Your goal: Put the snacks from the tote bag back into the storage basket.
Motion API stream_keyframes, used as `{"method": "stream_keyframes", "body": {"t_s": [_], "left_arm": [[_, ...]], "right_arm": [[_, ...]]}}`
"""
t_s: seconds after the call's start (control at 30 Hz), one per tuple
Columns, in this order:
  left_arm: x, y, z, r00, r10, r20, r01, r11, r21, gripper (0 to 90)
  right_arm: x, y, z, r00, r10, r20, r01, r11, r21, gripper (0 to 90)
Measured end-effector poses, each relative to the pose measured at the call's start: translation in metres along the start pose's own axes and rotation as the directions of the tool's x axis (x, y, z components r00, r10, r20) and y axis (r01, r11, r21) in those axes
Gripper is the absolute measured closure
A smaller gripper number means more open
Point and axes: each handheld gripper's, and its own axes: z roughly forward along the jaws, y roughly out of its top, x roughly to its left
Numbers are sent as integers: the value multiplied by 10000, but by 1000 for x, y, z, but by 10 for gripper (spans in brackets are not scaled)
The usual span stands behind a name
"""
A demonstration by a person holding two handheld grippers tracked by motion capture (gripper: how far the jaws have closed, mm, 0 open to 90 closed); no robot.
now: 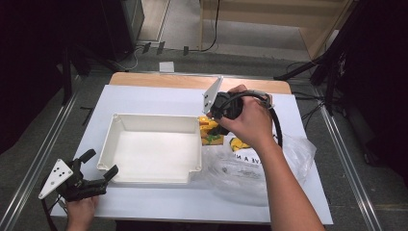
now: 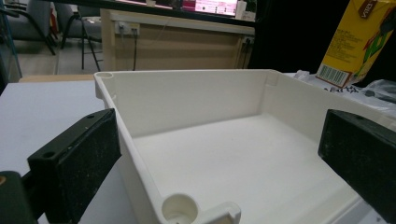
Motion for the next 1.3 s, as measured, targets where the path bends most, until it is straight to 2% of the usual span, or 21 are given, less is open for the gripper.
{"method": "stream_keyframes", "body": {"t_s": [0.67,1.0,1.13,1.27,1.3], "left_arm": [[-1,0,0,10000,19,36,-19,10000,21,0],[0,0,0,10000,4,51,-4,10000,29,0],[0,0,0,10000,-11,62,11,10000,32,0],[0,0,0,10000,8,84,-8,10000,50,0],[0,0,0,10000,3,84,-4,10000,49,0]], "right_arm": [[-4,17,11,9999,-10,-152,6,9997,-261,519],[-5,27,19,9998,96,-200,-99,9998,-189,519],[-7,32,22,9999,-30,-120,27,9998,-208,519],[-6,36,24,9996,-9,-288,3,9998,-217,519],[-7,37,25,9998,-119,-179,114,9996,-268,519]]}}
